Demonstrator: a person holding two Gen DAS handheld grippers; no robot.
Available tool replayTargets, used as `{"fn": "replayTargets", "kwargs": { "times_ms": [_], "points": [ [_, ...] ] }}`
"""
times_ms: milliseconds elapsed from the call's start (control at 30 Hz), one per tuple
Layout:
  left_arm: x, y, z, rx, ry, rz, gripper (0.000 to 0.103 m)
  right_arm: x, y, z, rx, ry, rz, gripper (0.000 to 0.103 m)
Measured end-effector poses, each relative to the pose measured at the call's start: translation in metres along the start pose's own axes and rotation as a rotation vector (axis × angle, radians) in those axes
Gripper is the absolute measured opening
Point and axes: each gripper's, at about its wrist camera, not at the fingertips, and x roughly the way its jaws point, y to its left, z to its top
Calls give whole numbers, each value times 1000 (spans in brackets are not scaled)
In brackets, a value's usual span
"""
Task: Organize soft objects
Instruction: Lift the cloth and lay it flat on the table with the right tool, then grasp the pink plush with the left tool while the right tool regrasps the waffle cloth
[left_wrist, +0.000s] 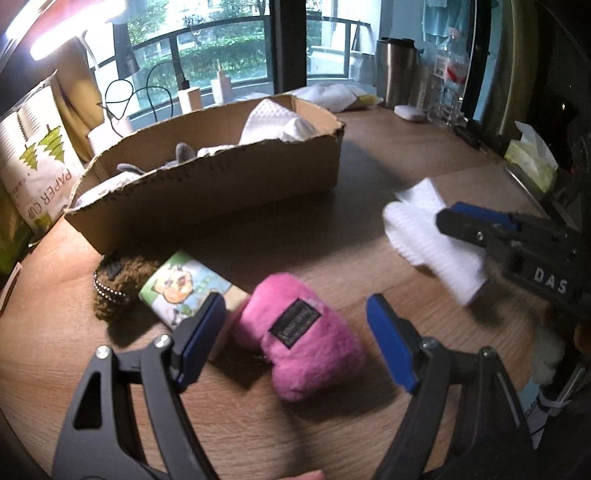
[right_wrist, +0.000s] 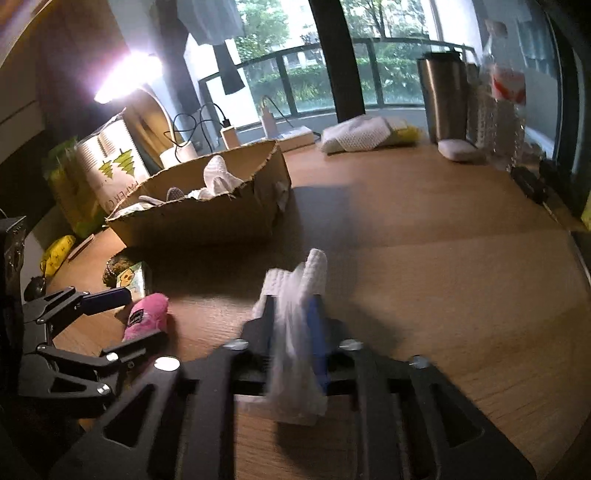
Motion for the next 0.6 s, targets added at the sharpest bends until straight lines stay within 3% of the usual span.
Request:
{"fn": "replayTargets", "kwargs": {
  "times_ms": [33, 67, 200, 333, 467, 500, 533, 600],
  "points": [
    [0, -1, 0, 3, 1, 4, 80, 2, 1, 0, -6, 11, -2, 56],
    [0, -3, -1, 9, 2, 9, 80, 6, 3, 0, -17, 35, -8, 58],
    [4, -10, -4, 50, 1, 41, 80, 18, 13, -3, -76, 96, -20, 58],
    [2, -8, -5, 33, 1, 28, 80, 23, 21, -4, -120, 114, -58, 57],
    [1, -12, -8, 40, 1, 17, 75, 28, 31, -8, -187, 130, -93, 37],
    [2, -14, -9, 49, 11, 10, 60, 28, 34, -8, -203, 131, -93, 34],
    [4, -16, -10, 55, 29, 1, 52, 29, 34, -9, -211, 131, -91, 28],
    [3, -22, -11, 81, 23, 3, 50, 28, 34, -10, -215, 129, -86, 21]
  ]
}}
